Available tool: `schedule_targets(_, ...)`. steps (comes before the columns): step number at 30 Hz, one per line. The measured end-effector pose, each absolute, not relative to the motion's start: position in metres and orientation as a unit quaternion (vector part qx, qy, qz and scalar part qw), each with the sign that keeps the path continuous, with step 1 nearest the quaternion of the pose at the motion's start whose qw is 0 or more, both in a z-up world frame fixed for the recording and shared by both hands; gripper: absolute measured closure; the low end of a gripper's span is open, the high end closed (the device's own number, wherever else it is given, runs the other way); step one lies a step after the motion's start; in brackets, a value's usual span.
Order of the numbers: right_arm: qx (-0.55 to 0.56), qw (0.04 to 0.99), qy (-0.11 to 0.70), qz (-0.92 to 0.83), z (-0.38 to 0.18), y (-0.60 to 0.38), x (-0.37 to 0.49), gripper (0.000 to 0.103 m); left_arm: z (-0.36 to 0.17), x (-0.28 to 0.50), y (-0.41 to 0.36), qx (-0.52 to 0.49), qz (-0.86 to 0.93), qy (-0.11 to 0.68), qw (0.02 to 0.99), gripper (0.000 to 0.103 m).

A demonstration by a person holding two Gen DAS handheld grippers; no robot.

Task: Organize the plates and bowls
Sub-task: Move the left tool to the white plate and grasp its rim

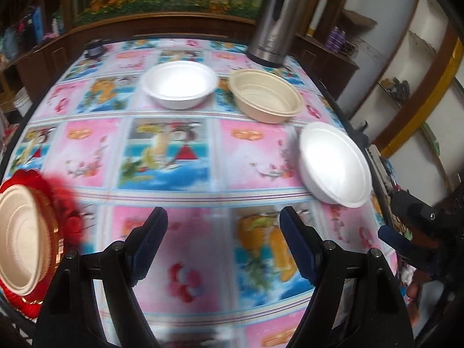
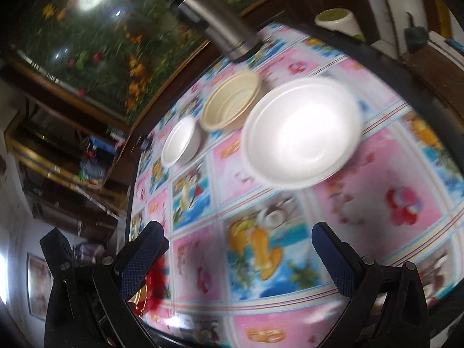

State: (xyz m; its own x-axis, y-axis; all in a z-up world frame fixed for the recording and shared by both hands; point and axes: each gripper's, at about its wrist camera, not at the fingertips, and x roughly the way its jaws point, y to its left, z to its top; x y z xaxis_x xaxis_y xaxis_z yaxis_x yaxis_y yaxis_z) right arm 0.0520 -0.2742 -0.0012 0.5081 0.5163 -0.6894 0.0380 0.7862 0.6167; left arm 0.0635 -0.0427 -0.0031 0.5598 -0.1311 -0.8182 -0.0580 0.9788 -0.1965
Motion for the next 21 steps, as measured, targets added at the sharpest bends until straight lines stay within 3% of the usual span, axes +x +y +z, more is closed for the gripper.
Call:
schedule_targets(15, 0.358, 0.801, 0.475, 0.070, -0.029, -0.359, 0.094, 0.001, -0.029, 0.136, -0.113, -0.111, -0.043, 0.496, 0.860, 0.024)
schedule_targets(21, 0.354, 0.800, 0.479, 0.069, -0.037, -0.360, 0.112, 0.013, -0.041, 0.150, -0.124, -0.111, -0.040, 0.505, 0.855, 0.024)
